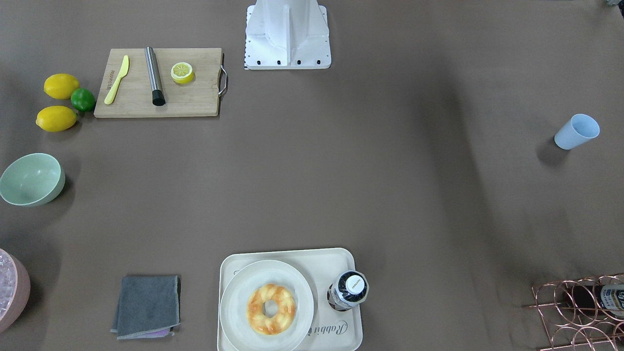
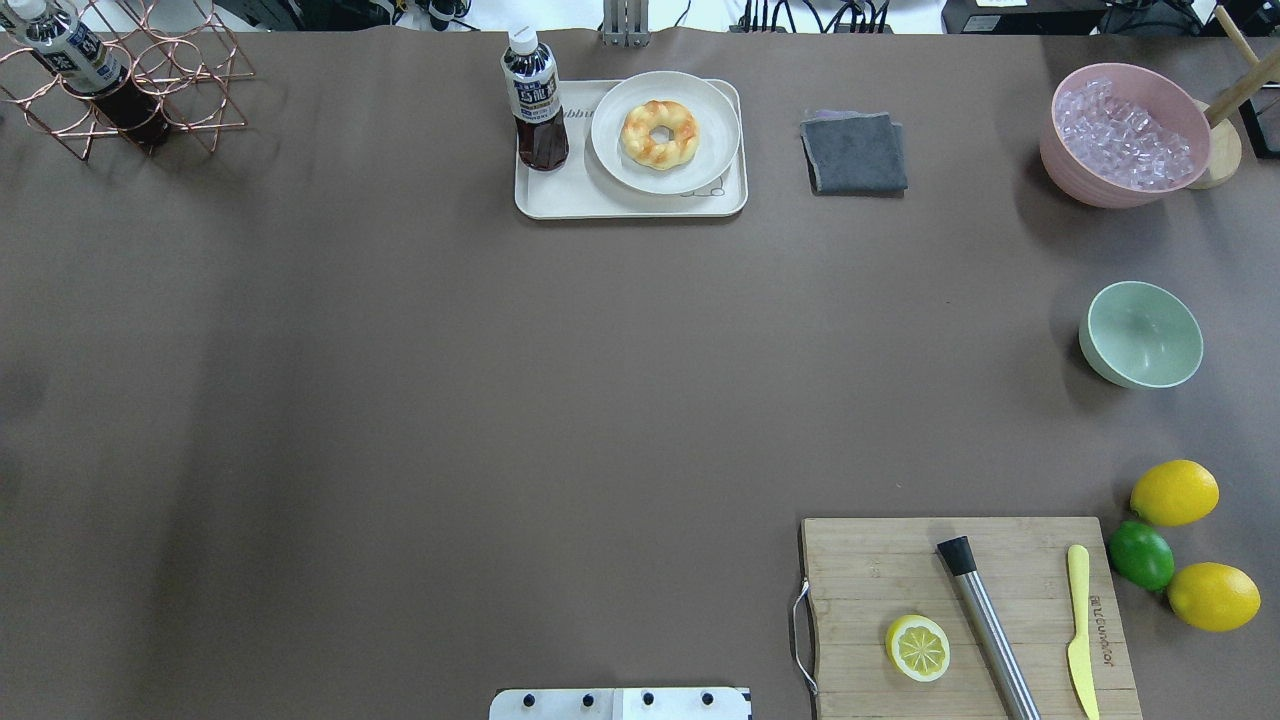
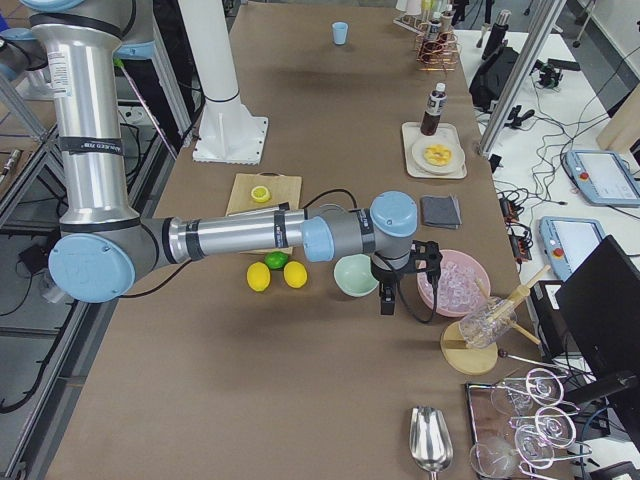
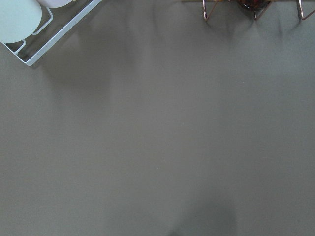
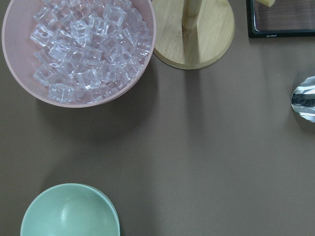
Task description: Pour ice into bowl
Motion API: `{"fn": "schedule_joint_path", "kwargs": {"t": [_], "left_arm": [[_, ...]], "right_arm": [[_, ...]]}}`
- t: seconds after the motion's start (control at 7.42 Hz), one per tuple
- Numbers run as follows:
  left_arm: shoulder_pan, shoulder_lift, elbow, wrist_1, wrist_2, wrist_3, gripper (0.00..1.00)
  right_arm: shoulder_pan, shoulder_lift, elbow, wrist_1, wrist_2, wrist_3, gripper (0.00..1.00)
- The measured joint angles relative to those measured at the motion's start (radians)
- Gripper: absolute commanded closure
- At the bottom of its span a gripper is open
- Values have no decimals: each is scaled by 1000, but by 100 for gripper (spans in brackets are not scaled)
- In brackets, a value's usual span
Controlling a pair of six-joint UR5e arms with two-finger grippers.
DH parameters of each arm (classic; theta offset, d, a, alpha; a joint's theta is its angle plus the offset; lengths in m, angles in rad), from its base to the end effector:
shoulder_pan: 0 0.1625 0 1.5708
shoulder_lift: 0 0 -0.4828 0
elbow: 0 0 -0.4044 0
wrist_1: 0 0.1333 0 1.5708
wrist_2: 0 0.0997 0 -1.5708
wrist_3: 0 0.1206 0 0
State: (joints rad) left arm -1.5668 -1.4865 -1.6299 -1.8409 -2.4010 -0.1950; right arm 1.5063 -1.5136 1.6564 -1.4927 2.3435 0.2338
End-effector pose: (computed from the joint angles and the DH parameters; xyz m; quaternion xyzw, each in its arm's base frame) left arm -0.0424 -0.4802 0.7085 0.0715 0.4094 -0.0376 0.9088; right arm 0.0139 -0.5461 0.6494 0.0453 -0.3855 0.0365 0.9209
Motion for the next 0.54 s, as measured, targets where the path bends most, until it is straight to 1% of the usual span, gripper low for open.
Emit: {"fn": "schedule_joint_path", "kwargs": {"t": [0.54], "left_arm": [[2, 2, -3, 2, -3, -2, 3]], "right_arm": [[0, 13, -11, -1, 0, 1, 1]]}}
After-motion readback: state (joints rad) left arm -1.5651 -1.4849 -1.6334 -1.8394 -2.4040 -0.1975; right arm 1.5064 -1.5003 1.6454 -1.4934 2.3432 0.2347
